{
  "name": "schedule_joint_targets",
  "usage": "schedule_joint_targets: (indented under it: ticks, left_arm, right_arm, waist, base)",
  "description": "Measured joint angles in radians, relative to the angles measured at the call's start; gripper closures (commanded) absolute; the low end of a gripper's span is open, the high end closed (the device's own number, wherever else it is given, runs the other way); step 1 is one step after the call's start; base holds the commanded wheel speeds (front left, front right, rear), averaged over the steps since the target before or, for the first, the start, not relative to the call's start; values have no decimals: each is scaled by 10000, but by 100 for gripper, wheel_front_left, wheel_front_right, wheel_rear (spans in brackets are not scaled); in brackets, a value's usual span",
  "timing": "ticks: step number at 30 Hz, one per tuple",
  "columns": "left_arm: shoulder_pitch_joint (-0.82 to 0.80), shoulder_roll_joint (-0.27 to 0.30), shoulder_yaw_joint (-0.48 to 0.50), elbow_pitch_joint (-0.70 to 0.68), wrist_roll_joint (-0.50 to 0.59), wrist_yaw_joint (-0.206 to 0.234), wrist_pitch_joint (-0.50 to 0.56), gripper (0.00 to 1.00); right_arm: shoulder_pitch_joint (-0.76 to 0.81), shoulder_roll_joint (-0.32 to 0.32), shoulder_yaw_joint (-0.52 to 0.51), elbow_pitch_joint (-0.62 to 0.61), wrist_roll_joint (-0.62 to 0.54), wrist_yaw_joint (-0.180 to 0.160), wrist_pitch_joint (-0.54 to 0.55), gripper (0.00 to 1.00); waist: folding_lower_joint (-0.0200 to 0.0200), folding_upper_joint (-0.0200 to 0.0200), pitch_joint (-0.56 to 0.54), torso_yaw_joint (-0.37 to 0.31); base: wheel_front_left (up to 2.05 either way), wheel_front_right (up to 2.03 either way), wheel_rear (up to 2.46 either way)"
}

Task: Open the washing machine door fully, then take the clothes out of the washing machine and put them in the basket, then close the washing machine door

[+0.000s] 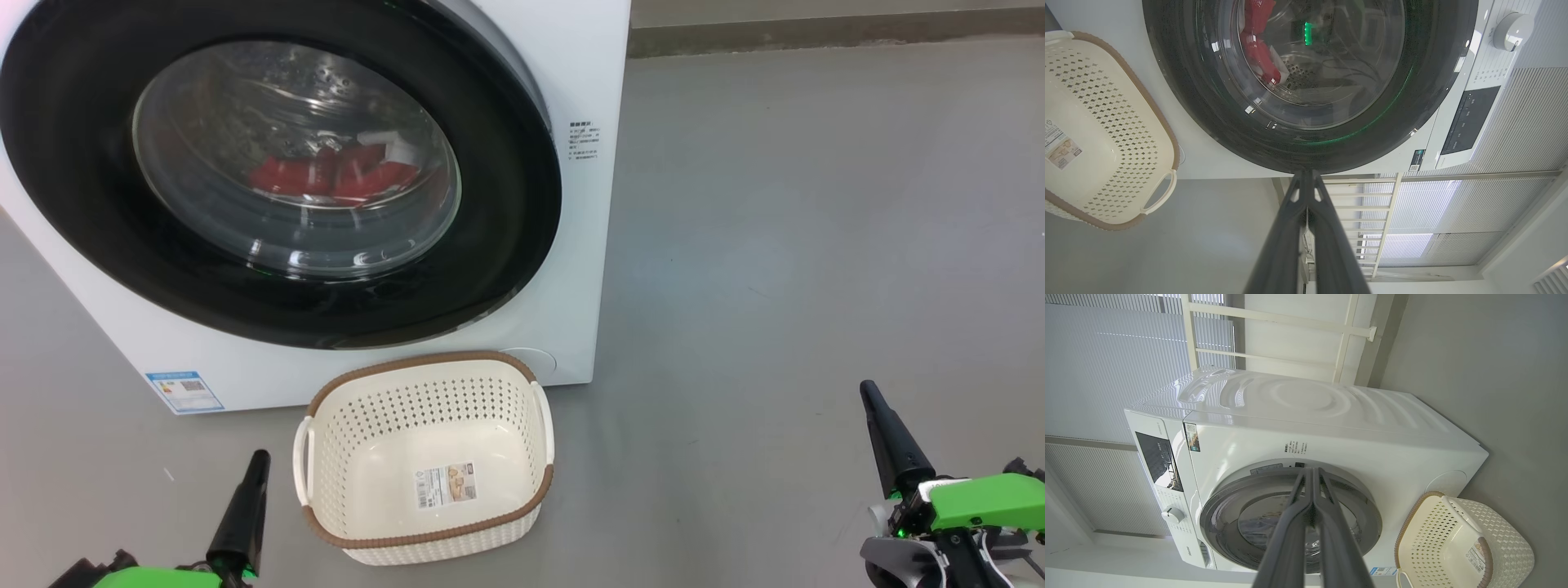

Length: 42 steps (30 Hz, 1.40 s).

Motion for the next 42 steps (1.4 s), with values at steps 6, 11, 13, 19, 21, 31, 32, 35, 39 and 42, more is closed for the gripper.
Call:
schedule_joint_targets:
  ticks: [6,11,13,19,21,31,32,35,39,42]
  left_arm:
    - [202,-79,-52,360,0,6,-6,0]
    - [498,-176,-105,550,12,12,-65,0]
    - [498,-176,-113,522,56,12,-121,0]
    - [502,-165,-136,364,608,12,-311,0]
    - [511,-163,-134,313,936,12,-382,0]
    - [550,-163,-127,50,2445,12,-683,0]
    - [561,-163,-125,21,2615,12,-694,0]
    - [653,-165,-125,-46,3053,12,-773,0]
    - [691,-165,-127,-100,3680,12,-901,0]
    - [697,-163,-128,-123,4148,12,-982,0]
  right_arm:
    - [204,127,40,374,0,0,-13,0]
    - [524,224,127,627,-2,0,-48,0]
    - [524,224,153,619,-12,0,-102,0]
    - [524,165,322,587,-376,0,-299,0]
    - [524,132,401,587,-556,0,-384,0]
    - [524,58,554,562,-1676,0,-652,0]
    - [524,58,569,554,-1795,0,-700,0]
    - [523,27,637,531,-2211,0,-782,0]
    - [523,-13,744,535,-2777,0,-901,0]
    - [523,-21,796,535,-3170,0,-993,0]
  waist:
    - [0,0,0,0]
    - [1,0,2,6]
    - [3,0,-10,14]
    - [2,0,7,39]
    - [2,0,11,44]
    - [2,0,33,70]
    - [1,0,37,74]
    - [2,0,45,85]
    - [1,0,45,100]
    - [1,0,38,110]
  base:
    - [0,0,0]
    - [0,0,0]
    - [0,0,0]
    - [0,0,0]
    - [0,0,0]
    - [0,0,0]
    - [0,0,0]
    - [0,0,0]
    - [0,0,0]
    - [0,0,0]
